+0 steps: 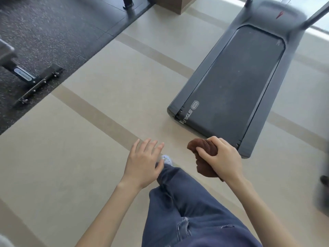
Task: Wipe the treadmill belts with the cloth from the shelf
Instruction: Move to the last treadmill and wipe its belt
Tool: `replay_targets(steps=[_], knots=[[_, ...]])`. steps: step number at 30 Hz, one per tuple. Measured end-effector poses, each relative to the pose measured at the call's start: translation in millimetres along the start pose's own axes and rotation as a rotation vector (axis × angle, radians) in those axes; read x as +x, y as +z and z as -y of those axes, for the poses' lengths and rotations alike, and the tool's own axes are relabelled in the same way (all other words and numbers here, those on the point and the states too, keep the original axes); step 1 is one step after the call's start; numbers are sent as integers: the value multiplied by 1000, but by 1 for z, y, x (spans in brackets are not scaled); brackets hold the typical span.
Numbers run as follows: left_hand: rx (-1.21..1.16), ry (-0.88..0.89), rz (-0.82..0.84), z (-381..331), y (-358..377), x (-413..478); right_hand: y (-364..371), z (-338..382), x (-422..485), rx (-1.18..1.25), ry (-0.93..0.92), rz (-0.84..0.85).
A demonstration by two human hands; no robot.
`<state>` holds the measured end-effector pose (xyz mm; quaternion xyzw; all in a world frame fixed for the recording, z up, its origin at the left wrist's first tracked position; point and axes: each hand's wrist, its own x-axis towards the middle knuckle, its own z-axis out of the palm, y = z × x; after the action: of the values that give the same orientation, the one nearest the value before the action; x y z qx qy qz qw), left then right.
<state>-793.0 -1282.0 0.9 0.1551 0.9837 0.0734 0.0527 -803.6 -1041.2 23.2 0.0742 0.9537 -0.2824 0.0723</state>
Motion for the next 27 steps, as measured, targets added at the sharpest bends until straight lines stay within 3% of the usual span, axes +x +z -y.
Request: replay_targets(steps=[19, 27], knots=[[64, 217, -26, 122, -53, 216, 9, 86, 198, 34, 87, -119], [84, 372, 13, 180, -58, 289, 25, 118, 234, 13, 203, -206]])
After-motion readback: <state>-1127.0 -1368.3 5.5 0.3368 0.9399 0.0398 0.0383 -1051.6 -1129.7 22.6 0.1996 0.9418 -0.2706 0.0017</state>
